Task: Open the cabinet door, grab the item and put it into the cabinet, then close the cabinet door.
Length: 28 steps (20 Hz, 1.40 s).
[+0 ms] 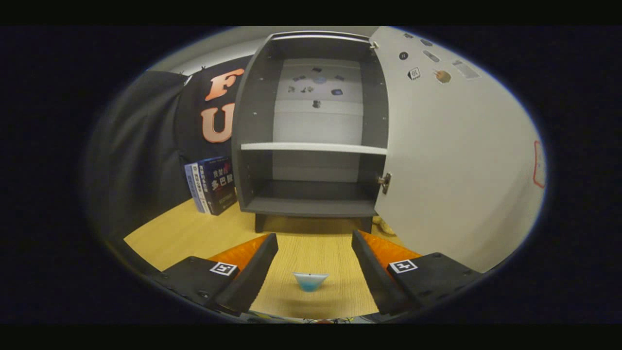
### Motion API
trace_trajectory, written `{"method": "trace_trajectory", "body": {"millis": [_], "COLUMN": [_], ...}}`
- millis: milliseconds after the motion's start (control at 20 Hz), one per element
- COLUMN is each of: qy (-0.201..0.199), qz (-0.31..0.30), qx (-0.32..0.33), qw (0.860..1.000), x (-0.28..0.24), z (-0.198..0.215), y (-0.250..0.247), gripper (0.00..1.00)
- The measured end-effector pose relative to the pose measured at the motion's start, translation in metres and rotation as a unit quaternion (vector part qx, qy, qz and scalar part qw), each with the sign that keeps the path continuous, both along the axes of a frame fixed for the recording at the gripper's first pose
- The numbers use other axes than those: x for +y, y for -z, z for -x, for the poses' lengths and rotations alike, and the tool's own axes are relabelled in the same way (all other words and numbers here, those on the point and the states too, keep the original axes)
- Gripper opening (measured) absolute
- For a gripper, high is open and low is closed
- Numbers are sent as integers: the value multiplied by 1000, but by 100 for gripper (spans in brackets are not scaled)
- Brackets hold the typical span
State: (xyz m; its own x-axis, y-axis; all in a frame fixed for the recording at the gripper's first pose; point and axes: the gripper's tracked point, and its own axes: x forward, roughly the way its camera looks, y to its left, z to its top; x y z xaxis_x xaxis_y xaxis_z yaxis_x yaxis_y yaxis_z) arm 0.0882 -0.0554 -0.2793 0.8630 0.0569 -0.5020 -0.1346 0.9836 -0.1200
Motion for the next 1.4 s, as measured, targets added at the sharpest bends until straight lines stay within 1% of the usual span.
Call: {"method": "trace_trajectory", "body": {"millis": [100, 250, 400, 600, 700, 750, 800, 850, 950, 1100, 1300, 1400], "qy": [3, 14, 25, 38, 44, 51, 55, 53, 52, 44, 14, 0], "qz": [-4, -4, -4, -22, -20, -15, -19, -28, -46, -37, -40, -49], "qx": [27, 57, 82, 110, 122, 123, 122, 137, 131, 77, 0, -36], "qw": [1000, 998, 996, 993, 991, 991, 991, 989, 989, 995, 999, 998], "x": [-5, -12, -16, -15, -16, -19, -16, -11, 0, 12, 38, 54], "z": [7, 12, 16, 19, 20, 19, 21, 23, 24, 10, -34, -69], "y": [31, 63, 88, 115, 126, 128, 126, 124, 109, 52, -46, -95], "gripper": [98, 98, 98, 98, 95, 90, 59, 58, 58, 58, 58, 58]}}
